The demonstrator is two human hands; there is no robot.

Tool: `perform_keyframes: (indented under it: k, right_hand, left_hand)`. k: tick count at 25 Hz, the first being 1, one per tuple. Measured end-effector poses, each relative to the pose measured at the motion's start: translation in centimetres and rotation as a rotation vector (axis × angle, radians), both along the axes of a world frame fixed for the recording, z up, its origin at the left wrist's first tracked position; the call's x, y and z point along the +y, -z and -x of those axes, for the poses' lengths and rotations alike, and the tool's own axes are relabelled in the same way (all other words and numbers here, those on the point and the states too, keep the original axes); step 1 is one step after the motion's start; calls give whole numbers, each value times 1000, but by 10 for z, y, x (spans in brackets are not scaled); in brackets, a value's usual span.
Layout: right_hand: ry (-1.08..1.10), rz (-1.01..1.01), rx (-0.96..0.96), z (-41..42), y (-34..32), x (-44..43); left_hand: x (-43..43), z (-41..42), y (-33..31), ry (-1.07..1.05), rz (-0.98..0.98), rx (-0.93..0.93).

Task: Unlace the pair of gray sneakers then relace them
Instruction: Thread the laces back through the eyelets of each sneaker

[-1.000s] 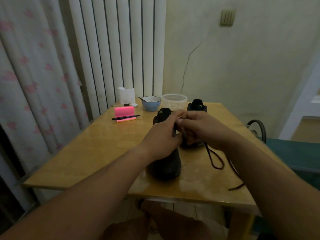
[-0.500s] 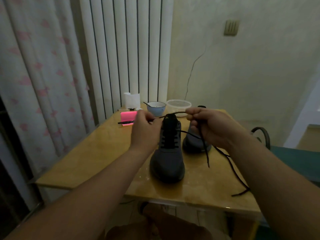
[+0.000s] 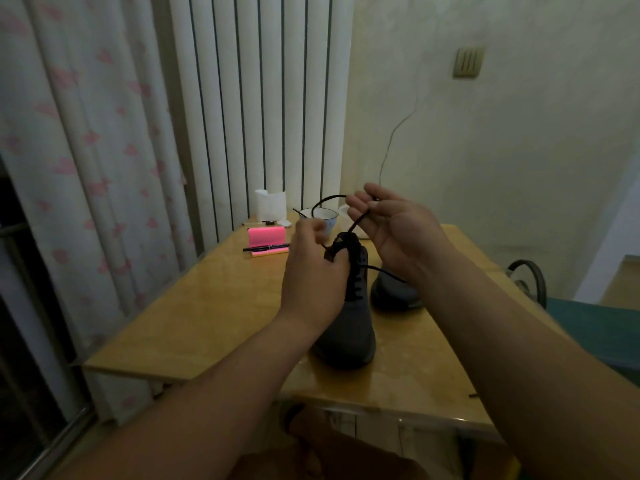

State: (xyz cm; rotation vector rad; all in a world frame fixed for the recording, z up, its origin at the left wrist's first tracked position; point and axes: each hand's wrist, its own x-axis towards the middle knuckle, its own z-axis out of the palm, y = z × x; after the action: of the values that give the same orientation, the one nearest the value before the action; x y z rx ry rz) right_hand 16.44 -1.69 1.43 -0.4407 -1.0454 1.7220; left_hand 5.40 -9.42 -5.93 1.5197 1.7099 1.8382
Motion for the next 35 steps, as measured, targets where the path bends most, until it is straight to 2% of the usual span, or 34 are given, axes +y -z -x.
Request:
perform_keyframes:
  k: [2, 4, 6, 9, 10, 11, 12, 13, 14, 15, 16, 17, 19, 23, 25, 27, 31, 35]
  right_hand:
    - [71, 1, -44, -3, 5, 7]
    - [235, -36, -270, -14, 11, 13]
    - [344, -169, -720, -36, 15, 14]
    - [112, -453, -1610, -60, 3, -3]
    - [111, -567, -1777, -60, -2, -7]
    - [222, -671, -1777, -57, -4, -5]
    - [363, -733, -1604, -52, -5, -3]
    - [381, -709, -1342, -46, -7, -1]
    - [236, -605, -1074, -38, -8, -1]
    - [33, -482, -886, -31, -5, 0]
    - [-102, -422, -823, -28, 0, 2]
    - [-145, -450, -862, -27, 5, 3]
    - [-75, -586, -991, -30, 13, 9]
    - [122, -707, -1091, -34, 26, 31]
    - [183, -660, -1056, -34, 36, 41]
    - [246, -586, -1000, -36, 49, 50]
    - [260, -577, -973, -37, 70, 60]
    - [324, -723, -960, -32, 78, 69]
  left_hand:
    - [2, 9, -2, 52, 98, 58]
    - [2, 23, -3, 86, 169, 130]
    - [0, 38, -12, 112, 186, 95]
    - [0, 51, -31, 264, 157, -11]
    - [2, 52, -38, 306, 148, -9]
    - [5, 51, -43, 339, 145, 19]
    - [7, 46, -49, 360, 145, 75]
    - [10, 41, -53, 364, 147, 160]
    - [14, 36, -56, 344, 146, 264]
    - [18, 32, -58, 309, 140, 365]
    - [23, 31, -59, 277, 134, 442]
    - [27, 33, -59, 254, 133, 488]
    - [35, 42, -56, 261, 159, 481]
    - [54, 53, -37, 371, 172, 197]
    - [67, 56, -28, 283, 142, 124]
    - [81, 63, -19, 196, 222, 216]
    - [104, 77, -11, 375, 513, 408]
    - [123, 87, -22, 493, 455, 401]
